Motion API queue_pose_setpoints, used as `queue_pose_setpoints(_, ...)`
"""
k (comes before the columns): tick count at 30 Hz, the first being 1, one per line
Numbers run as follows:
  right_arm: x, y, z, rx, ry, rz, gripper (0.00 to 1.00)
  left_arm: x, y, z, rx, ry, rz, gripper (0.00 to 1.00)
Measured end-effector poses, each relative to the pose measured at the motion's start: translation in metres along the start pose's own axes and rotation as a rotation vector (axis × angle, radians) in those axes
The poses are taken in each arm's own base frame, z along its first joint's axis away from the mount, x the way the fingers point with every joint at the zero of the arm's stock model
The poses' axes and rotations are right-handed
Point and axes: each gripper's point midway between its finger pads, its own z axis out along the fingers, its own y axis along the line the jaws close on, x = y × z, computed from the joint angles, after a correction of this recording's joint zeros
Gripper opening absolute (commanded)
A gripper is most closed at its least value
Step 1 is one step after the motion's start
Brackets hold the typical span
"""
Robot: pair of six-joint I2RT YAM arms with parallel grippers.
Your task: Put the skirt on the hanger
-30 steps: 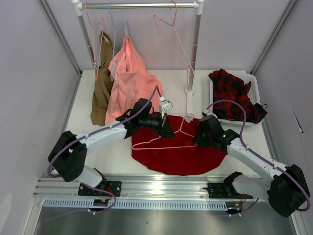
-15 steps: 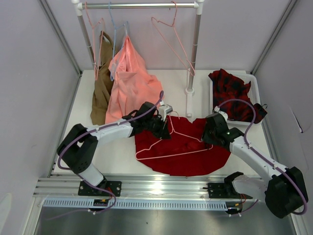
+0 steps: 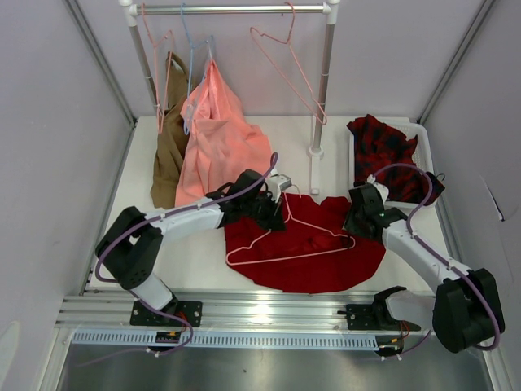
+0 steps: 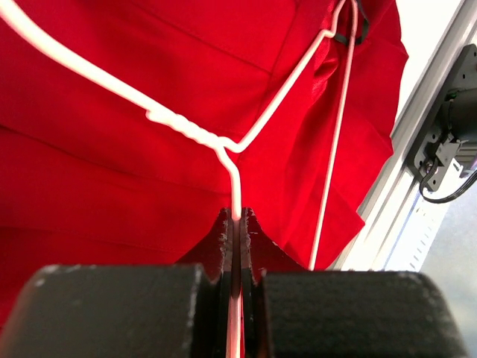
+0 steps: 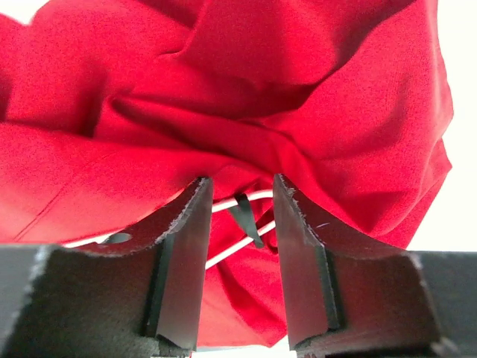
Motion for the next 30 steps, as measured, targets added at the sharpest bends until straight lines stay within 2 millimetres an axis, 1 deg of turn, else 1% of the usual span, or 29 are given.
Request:
queue_pose_setpoints(3,0.003,-0.003,0.006,0.020,0.019,-0.006,0.41,-0.006,-0.005,0.000,0.001,-0.007,0.021,0.00)
queue_pose_setpoints(4,0.004,-0.004,0.007,0.024,0.023,-0.010,0.38,-0.007,-0.006,0.001,0.002,-0.010,0.028,0.00)
queue_pose_setpoints(5,0.004,-0.004,0.009,0.025,0.025,-0.015,0.33,-0.008,-0.007,0.001,0.002,-0.012,0.034,0.00)
queue_pose_setpoints(6,0.004,-0.003,0.011,0.026,0.026,-0.020,0.18,-0.009,-0.007,0.001,0.000,-0.013,0.039,0.00)
queue_pose_setpoints(9,0.009,-0.002,0.019,0.030,0.048,-0.045,0.05,-0.007,-0.009,0.003,0.001,-0.008,0.047,0.00)
queue_pose_setpoints(11,0.013,0.000,0.025,0.023,0.072,-0.057,0.00,-0.006,-0.010,0.006,-0.001,-0.003,0.056,0.00)
queue_pose_setpoints(14,0.022,0.003,0.031,0.013,0.110,-0.081,0.00,-0.006,-0.013,0.015,0.001,0.012,0.080,0.00)
queue_pose_setpoints(16,0.024,0.006,0.030,0.001,0.116,-0.094,0.00,-0.005,-0.016,0.021,0.000,0.022,0.092,0.00)
queue_pose_setpoints(21,0.028,0.018,0.022,-0.046,0.118,-0.115,0.00,-0.004,-0.020,0.035,0.008,0.040,0.109,0.00)
queue_pose_setpoints(25,0.029,0.025,0.014,-0.079,0.111,-0.121,0.00,0.001,-0.024,0.046,0.015,0.058,0.120,0.00)
queue_pose_setpoints(30,0.030,0.029,0.005,-0.106,0.113,-0.113,0.00,0.002,-0.037,0.054,0.044,0.059,0.147,0.00)
